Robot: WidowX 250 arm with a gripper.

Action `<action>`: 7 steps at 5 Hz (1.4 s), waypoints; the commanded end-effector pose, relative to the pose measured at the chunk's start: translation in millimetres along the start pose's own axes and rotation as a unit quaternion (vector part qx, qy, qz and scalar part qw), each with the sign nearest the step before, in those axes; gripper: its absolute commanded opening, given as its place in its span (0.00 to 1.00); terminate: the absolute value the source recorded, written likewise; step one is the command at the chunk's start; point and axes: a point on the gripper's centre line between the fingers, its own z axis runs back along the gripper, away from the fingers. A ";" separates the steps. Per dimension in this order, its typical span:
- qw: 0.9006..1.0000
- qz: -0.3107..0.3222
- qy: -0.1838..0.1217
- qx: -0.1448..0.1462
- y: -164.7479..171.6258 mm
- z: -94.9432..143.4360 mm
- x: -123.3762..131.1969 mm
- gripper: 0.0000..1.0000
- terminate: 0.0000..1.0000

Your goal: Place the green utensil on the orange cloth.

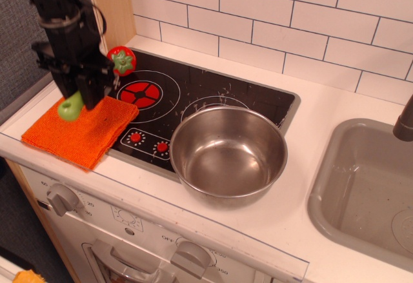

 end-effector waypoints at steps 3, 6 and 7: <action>0.999 -0.023 -0.041 0.003 15.3 21.0 -10.1 1.00 0.00; 0.999 -0.036 -0.036 -0.001 8.3 27.5 -8.2 1.00 0.00; 0.999 -0.036 -0.036 -0.001 8.3 27.5 -8.2 1.00 1.00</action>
